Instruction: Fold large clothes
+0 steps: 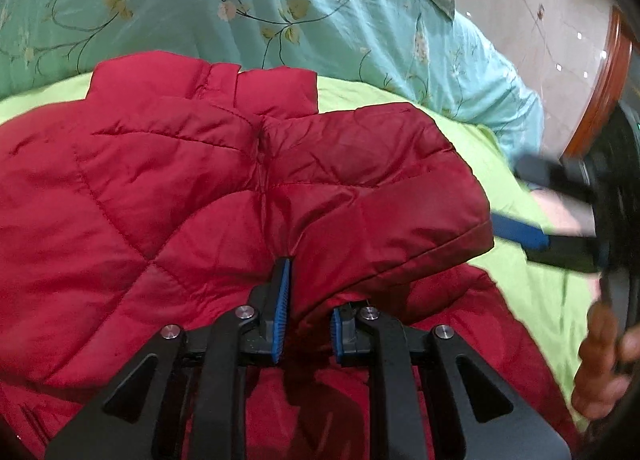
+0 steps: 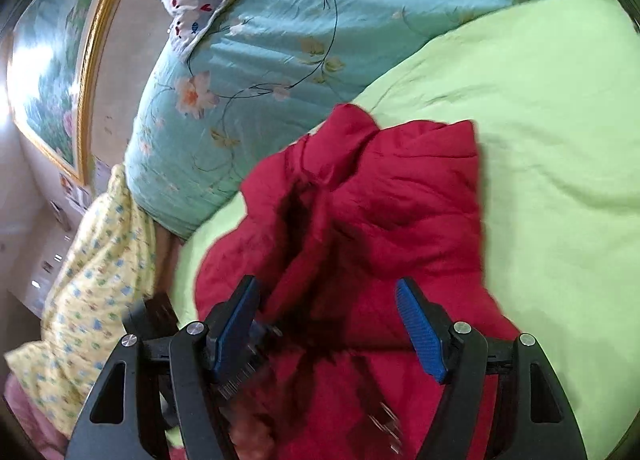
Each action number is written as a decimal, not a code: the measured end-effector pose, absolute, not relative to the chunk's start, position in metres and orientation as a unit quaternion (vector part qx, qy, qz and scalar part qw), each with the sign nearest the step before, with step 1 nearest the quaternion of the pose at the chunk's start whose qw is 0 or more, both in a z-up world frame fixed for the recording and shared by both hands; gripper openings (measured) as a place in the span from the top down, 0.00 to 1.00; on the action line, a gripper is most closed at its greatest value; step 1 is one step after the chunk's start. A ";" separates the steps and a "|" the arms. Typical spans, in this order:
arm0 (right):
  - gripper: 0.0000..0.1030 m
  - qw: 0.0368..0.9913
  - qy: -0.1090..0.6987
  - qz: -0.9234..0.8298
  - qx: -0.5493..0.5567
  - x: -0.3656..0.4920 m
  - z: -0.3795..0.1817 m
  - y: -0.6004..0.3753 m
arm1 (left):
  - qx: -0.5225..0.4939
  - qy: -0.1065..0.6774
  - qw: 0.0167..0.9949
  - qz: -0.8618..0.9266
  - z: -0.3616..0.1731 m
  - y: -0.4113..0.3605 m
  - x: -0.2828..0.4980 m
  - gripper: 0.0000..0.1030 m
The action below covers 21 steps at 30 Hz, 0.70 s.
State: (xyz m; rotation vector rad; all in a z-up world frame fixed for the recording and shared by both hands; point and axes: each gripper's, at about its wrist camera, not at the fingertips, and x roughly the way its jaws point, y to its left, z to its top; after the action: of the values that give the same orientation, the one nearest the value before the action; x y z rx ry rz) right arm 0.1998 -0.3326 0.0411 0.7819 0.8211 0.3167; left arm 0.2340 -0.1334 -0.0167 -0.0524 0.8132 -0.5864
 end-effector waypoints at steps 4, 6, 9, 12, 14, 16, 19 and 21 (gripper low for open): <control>0.29 0.816 0.400 0.162 0.384 0.229 0.029 -0.322 | -0.017 0.388 0.878 -0.279 -0.016 -0.137 0.233 0.85; 0.38 0.813 0.407 0.163 0.383 0.236 0.022 -0.317 | -0.021 0.389 0.877 -0.282 -0.017 -0.136 0.234 0.84; 0.82 0.811 0.422 0.156 0.373 0.245 0.016 -0.311 | -0.026 0.395 0.872 -0.287 -0.017 -0.132 0.233 0.79; 0.88 0.815 0.421 0.148 0.369 0.242 0.016 -0.315 | -0.035 0.401 0.865 -0.299 -0.014 -0.126 0.228 0.69; 0.90 0.820 0.419 0.142 0.363 0.239 0.016 -0.317 | -0.046 0.406 0.859 -0.309 -0.012 -0.119 0.223 0.61; 0.90 0.821 0.418 0.140 0.363 0.237 0.016 -0.320 | -0.054 0.408 0.854 -0.318 -0.008 -0.111 0.217 0.58; 0.91 0.832 0.409 0.128 0.353 0.232 0.022 -0.325 | -0.066 0.405 0.853 -0.324 0.002 -0.096 0.211 0.58; 0.92 0.847 0.395 0.112 0.338 0.225 0.028 -0.331 | -0.067 0.397 0.859 -0.315 0.010 -0.083 0.210 0.58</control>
State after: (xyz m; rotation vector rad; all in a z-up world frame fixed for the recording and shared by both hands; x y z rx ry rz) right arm 0.2250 -0.3313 0.0276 0.7123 0.8330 0.2370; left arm 0.2100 -0.0829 0.0102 -0.1401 0.8334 -0.6622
